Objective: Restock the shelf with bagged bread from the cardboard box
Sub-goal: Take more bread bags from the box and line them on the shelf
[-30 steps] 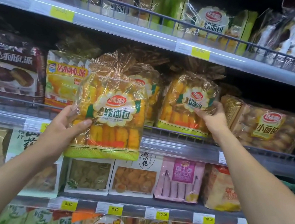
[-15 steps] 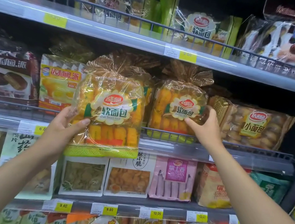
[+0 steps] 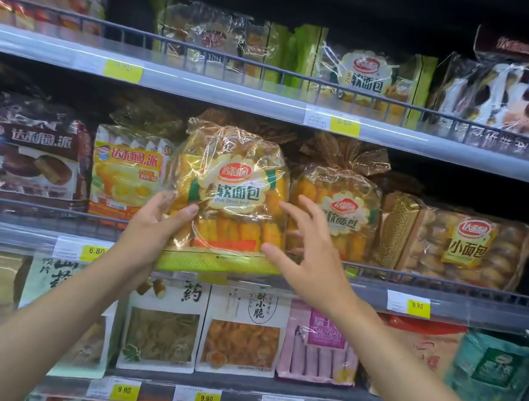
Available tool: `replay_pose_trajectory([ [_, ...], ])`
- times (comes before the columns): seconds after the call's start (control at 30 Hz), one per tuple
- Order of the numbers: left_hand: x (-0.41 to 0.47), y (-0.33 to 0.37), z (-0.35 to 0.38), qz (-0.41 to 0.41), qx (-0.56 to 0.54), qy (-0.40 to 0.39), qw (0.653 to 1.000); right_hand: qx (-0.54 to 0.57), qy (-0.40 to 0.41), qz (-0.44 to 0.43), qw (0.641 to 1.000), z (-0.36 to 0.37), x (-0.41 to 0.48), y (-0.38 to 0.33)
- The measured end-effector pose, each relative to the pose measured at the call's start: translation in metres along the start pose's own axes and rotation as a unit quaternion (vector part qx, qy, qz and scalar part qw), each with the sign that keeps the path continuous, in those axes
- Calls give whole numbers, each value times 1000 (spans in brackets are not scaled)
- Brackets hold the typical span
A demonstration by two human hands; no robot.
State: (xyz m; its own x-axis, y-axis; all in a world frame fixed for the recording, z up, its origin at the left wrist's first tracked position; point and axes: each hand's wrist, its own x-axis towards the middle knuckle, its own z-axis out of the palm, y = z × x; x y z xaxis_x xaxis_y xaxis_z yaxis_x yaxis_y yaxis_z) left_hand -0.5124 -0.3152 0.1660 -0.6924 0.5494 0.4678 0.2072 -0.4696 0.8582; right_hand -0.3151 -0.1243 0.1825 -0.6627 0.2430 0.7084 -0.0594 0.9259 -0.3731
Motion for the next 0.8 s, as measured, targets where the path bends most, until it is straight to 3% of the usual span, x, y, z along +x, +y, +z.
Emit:
replay_pose_trajectory([
  [0.1, 15, 7, 5, -22, 0, -9, 1000, -32, -35, 1, 999, 7, 6, -10],
  [0.27, 36, 18, 20, -45, 24, -19, 999, -19, -27, 35, 999, 12, 22, -9],
  [0.63, 76, 29, 18, 2, 262, 73, 962, -41, -3, 83, 996, 39, 56, -4],
  [0.8, 93, 23, 20, -19, 281, 93, 955, -58, 3, 97, 994, 45, 69, 1],
])
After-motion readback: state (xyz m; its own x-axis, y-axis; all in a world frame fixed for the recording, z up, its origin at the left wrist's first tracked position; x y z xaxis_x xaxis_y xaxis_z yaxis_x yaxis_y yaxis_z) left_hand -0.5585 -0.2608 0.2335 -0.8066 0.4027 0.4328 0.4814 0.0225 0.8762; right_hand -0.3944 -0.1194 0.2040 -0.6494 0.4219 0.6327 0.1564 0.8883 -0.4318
